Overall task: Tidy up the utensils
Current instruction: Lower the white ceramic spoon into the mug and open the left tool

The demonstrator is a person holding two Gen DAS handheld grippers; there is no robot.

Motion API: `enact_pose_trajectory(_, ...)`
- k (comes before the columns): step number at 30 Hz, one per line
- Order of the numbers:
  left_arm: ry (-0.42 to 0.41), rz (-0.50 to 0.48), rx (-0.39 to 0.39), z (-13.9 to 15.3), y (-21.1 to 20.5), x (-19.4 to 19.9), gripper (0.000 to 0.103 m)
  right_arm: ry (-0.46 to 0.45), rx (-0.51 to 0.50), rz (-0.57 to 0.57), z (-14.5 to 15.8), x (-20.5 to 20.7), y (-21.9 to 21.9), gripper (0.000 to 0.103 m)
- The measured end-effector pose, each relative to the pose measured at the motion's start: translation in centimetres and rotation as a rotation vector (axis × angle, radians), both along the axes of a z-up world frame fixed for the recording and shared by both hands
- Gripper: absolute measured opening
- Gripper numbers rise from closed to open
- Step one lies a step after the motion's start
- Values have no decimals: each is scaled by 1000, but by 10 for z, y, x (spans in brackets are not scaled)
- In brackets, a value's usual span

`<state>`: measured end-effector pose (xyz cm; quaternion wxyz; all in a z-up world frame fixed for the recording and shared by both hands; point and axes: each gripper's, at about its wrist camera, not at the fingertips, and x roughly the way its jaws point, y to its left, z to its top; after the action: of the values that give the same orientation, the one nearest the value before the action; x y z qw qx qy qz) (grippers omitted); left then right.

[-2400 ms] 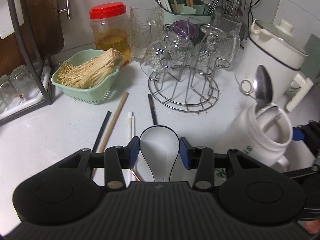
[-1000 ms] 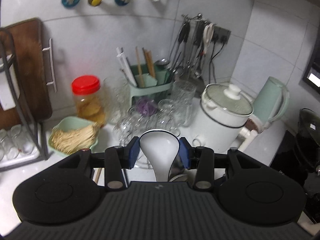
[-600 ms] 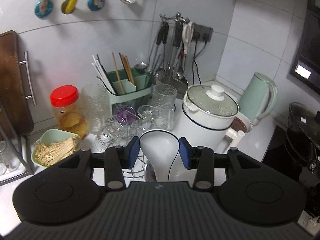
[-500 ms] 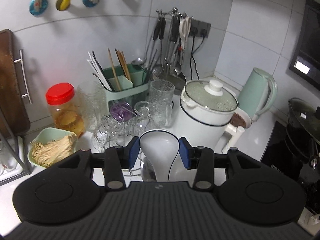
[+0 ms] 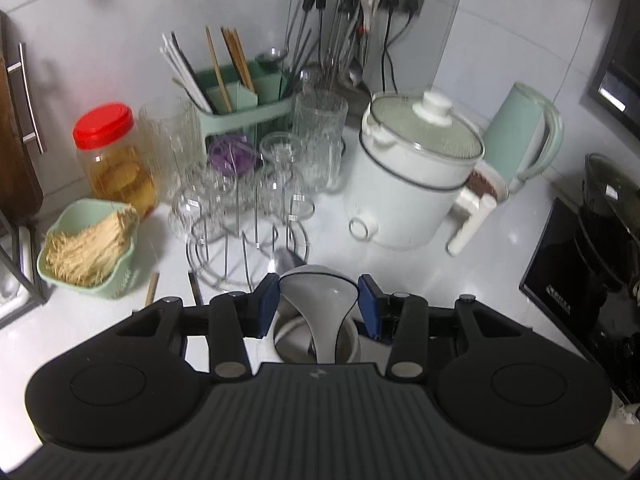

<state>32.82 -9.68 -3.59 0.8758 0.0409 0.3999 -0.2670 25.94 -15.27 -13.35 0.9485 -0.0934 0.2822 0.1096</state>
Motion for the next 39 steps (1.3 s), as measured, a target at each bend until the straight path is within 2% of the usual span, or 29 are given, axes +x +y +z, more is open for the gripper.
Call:
enact_pose_trajectory(10,158,7,64,-8,-1,8,48,-7,-9,10,-1,-1,1,91)
enact_pose_trajectory(14,230,13,47,-13,2,14,48,-5,-12,10,-1,-1,1,91)
enact_pose_trajectory(22,242,-8,92,-19,-9,18,48,-9,-16,14,-1,-1,1,91)
enact_pose_trajectory(27,265,-22,46,-21,-6,18,48,-10,-12,15,-1,-1,1,91)
enact_pose_trajectory(39,172,6,42,-4,3,11,49,-8,-10,10,-1,-1,1,91)
